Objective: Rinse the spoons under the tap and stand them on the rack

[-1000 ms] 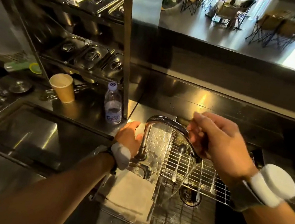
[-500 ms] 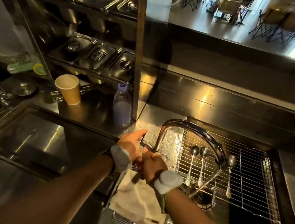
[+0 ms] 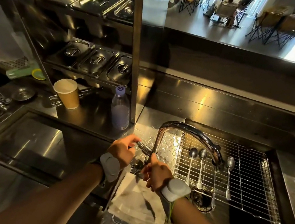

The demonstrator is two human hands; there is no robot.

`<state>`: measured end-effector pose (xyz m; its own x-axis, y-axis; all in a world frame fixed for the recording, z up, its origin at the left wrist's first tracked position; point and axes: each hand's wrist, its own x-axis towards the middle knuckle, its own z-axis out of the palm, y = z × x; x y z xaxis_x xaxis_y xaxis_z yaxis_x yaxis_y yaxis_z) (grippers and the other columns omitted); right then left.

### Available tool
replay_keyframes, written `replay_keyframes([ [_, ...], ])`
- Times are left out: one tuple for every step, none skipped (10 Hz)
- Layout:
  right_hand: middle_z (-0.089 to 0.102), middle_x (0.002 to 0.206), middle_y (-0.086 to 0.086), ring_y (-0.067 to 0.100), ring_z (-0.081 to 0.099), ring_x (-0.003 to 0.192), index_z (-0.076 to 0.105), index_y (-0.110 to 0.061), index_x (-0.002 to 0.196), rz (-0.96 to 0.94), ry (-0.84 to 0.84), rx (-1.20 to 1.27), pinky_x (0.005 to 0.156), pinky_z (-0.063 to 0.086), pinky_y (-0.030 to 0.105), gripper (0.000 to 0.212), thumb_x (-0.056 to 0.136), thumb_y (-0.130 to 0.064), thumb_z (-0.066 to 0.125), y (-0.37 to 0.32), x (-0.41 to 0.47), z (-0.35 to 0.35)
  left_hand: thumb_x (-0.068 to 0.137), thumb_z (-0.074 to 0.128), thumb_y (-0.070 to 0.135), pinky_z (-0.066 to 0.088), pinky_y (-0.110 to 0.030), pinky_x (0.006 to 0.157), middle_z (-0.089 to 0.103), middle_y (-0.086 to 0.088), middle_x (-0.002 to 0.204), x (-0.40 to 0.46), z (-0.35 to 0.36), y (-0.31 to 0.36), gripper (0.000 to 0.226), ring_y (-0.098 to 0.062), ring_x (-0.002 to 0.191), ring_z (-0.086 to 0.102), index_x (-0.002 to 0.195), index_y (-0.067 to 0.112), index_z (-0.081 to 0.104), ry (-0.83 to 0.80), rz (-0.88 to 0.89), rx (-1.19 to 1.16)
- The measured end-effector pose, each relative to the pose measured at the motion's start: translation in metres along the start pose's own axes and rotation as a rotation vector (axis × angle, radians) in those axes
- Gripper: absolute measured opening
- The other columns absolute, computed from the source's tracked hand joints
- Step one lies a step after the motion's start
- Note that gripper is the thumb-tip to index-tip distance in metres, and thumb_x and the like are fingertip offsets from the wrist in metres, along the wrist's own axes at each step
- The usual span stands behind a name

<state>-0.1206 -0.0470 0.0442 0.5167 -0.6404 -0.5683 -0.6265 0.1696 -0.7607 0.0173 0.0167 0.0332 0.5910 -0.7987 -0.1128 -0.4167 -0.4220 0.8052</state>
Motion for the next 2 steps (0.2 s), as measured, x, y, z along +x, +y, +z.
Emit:
replay_keyframes([
  [0.053,0.053,0.004,0.014,0.044,0.037,0.060,-0.010,0.060,-0.035,-0.048,0.057,0.032,0.032,0.015,0.068,0.095,-0.056,0.023,0.003,-0.001,-0.005,0.092,0.049,0.016,0.042,-0.016,0.081,0.057,-0.008,0.123,-0.005,0.003,0.001,0.031,-0.013,0.104,0.054,0.122,0.015,0.054,-0.016,0.039,0.043],
  [0.052,0.052,0.006,0.013,0.043,0.034,0.060,-0.008,0.059,-0.037,-0.076,0.076,0.032,0.032,0.015,0.068,0.096,-0.052,0.024,0.011,-0.012,-0.018,0.093,0.050,0.025,0.042,-0.015,0.076,0.056,-0.009,0.116,-0.008,0.005,0.012,0.029,-0.015,0.098,0.054,0.117,0.011,0.055,0.046,0.032,0.021],
])
